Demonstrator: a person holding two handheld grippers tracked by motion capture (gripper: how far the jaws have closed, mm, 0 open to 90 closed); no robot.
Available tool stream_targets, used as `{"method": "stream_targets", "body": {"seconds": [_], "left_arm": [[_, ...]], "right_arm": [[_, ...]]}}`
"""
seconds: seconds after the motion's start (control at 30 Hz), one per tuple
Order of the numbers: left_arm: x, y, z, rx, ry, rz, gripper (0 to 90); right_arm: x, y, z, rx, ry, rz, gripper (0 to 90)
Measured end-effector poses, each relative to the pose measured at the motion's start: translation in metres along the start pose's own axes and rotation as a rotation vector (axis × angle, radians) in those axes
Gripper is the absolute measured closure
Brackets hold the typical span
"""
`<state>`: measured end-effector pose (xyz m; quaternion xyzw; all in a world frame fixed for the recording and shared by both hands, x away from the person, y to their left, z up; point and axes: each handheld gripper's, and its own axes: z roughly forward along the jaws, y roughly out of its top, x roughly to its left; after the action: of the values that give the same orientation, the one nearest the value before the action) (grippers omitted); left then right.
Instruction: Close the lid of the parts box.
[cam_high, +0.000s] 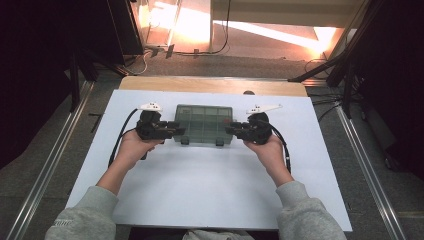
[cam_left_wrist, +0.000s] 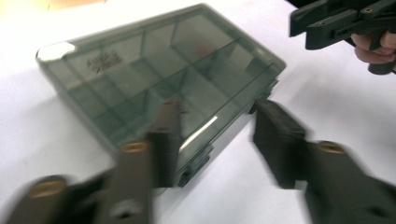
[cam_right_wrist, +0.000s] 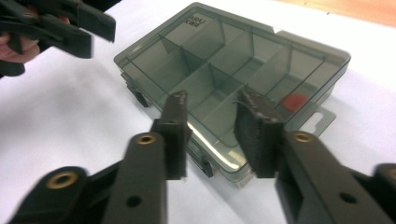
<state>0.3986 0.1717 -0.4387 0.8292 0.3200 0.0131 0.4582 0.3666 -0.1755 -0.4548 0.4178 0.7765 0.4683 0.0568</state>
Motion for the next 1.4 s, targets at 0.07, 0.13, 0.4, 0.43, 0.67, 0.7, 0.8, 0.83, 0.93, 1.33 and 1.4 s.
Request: {"method": "stream_targets", "body": {"seconds": [0.07,0.13,0.4,0.43,0.67,0.7,0.8,0.83,0.93,1.33,1.4], "left_arm": [[-0.003,0.002,-0.002,-0.01,-0.006,0.009,47.4],[-0.006,0.004,-0.004,-0.018,-0.011,0.022,41.6],[-0.013,0.004,-0.007,-0.013,-0.024,0.035,32.1],[-0.015,0.003,-0.007,-0.018,-0.019,0.038,32.1],[-0.022,-0.003,-0.008,-0.012,0.0,0.081,31.9],[-0.023,-0.004,-0.008,-0.016,-0.013,0.086,27.5],[-0.023,-0.007,-0.009,-0.014,-0.008,0.083,24.5],[-0.024,-0.008,-0.01,-0.014,-0.008,0.084,24.4],[-0.027,-0.011,-0.011,-0.018,-0.003,0.089,24.4],[-0.032,-0.025,-0.017,-0.03,0.002,0.089,24.5],[-0.032,-0.028,-0.019,-0.036,0.012,0.088,24.4]], "right_arm": [[0.002,0.002,-0.002,-0.009,0.006,-0.012,57.2],[0.004,0.003,-0.005,-0.013,0.007,-0.019,51.8],[0.01,0.003,-0.01,-0.043,0.004,-0.022,37.2],[0.011,0.002,-0.01,-0.045,-0.005,-0.027,36.6],[0.016,-0.003,-0.014,-0.041,0.0,-0.073,28.6],[0.017,-0.004,-0.014,-0.043,-0.004,-0.076,27.9],[0.019,-0.007,-0.016,-0.042,0.0,-0.075,27.3],[0.02,-0.008,-0.017,-0.046,-0.002,-0.079,27.0],[0.022,-0.01,-0.019,-0.045,-0.008,-0.083,26.6],[0.03,-0.023,-0.021,-0.049,-0.012,-0.095,24.9],[0.03,-0.026,-0.021,-0.052,-0.012,-0.095,24.9]]}}
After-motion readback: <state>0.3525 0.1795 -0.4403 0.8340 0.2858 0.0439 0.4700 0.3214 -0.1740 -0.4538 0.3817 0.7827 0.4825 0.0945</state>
